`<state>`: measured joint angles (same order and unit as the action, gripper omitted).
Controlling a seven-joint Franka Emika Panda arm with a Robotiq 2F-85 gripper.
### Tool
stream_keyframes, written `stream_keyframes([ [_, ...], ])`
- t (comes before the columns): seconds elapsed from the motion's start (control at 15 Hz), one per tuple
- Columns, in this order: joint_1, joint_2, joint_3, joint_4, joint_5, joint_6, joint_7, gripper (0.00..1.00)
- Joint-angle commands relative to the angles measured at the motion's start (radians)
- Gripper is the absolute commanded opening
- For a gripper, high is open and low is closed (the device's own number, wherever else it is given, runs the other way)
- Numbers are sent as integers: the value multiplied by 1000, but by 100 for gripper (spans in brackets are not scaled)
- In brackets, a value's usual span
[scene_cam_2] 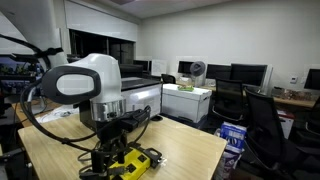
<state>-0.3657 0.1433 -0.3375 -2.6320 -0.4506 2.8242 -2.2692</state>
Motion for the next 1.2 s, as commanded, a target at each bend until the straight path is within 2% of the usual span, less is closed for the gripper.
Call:
stream_keyframes([
  [0.0, -28, 13, 3, -16, 42, 55, -63, 60],
  [0.27, -59, 36, 22, -9, 135, 71, -107, 31],
  [0.53, -73, 64, 35, 10, 213, 81, -95, 6],
  [0.87, -79, 64, 52, 15, 288, 83, -91, 8],
  [1.13, -73, 139, 43, 113, 288, 108, -44, 8],
])
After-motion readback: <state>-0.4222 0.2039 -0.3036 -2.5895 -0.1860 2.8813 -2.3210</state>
